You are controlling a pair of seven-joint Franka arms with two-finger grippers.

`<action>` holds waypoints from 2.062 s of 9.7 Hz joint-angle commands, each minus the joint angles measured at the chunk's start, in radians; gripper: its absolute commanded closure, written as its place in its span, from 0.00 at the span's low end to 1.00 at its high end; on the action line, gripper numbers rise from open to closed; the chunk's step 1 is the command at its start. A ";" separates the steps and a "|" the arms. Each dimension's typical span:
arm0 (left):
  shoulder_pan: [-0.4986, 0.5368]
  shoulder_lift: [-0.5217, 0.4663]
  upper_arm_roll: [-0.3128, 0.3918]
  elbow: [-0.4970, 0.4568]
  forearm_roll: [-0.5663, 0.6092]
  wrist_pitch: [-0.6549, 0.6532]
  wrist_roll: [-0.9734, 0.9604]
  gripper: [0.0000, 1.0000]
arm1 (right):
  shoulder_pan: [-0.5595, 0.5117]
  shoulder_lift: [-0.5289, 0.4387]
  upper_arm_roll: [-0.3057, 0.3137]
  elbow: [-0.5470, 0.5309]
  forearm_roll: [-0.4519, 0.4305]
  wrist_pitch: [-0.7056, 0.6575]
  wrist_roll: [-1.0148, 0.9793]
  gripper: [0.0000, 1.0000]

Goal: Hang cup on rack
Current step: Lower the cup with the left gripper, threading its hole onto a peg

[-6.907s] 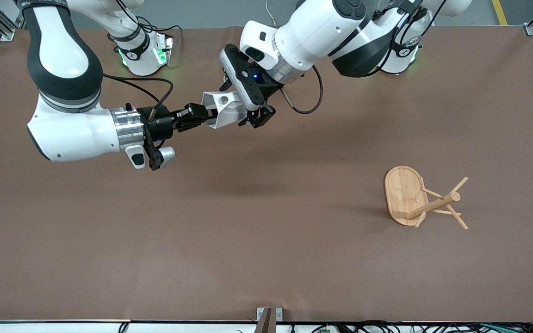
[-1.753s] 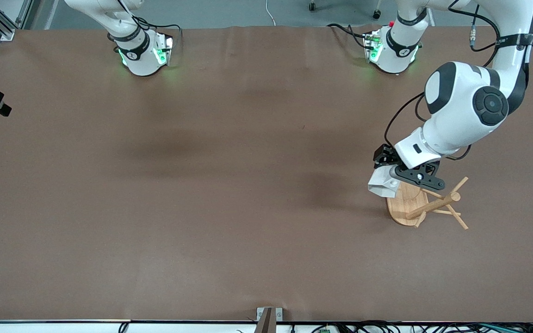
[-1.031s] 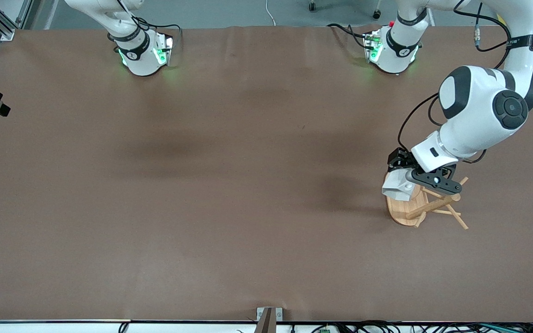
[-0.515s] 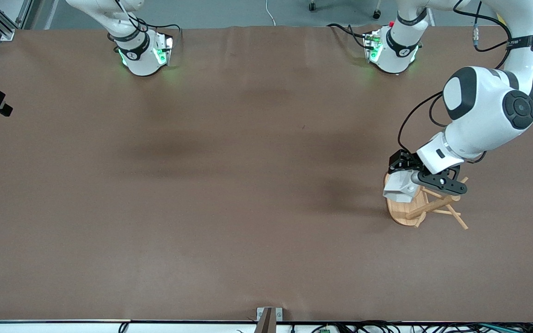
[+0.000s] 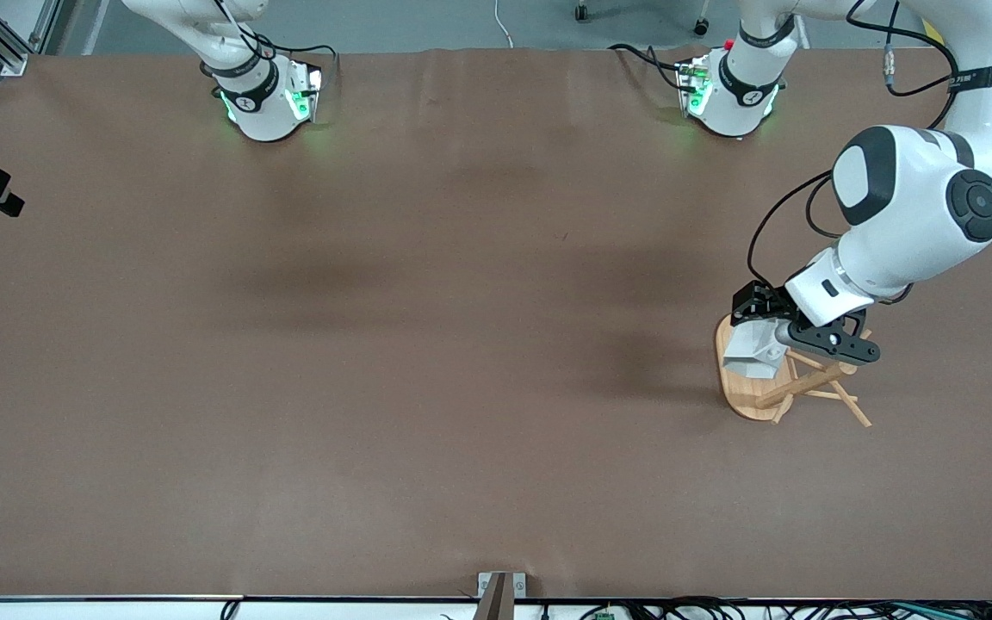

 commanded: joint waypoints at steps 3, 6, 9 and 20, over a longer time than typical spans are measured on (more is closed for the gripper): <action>0.002 0.021 0.020 -0.025 -0.019 0.033 0.028 0.99 | 0.034 -0.010 -0.032 -0.011 -0.005 -0.001 0.004 0.00; 0.002 0.029 0.023 -0.025 -0.019 0.033 0.028 0.98 | 0.031 -0.010 -0.032 -0.011 -0.005 -0.001 0.004 0.00; 0.002 0.032 0.036 -0.023 -0.019 0.033 0.028 0.98 | 0.025 -0.008 -0.032 -0.013 -0.005 -0.004 0.002 0.00; 0.001 0.058 0.039 0.004 -0.062 0.033 0.008 0.97 | 0.030 -0.010 -0.033 -0.011 -0.005 -0.005 0.002 0.00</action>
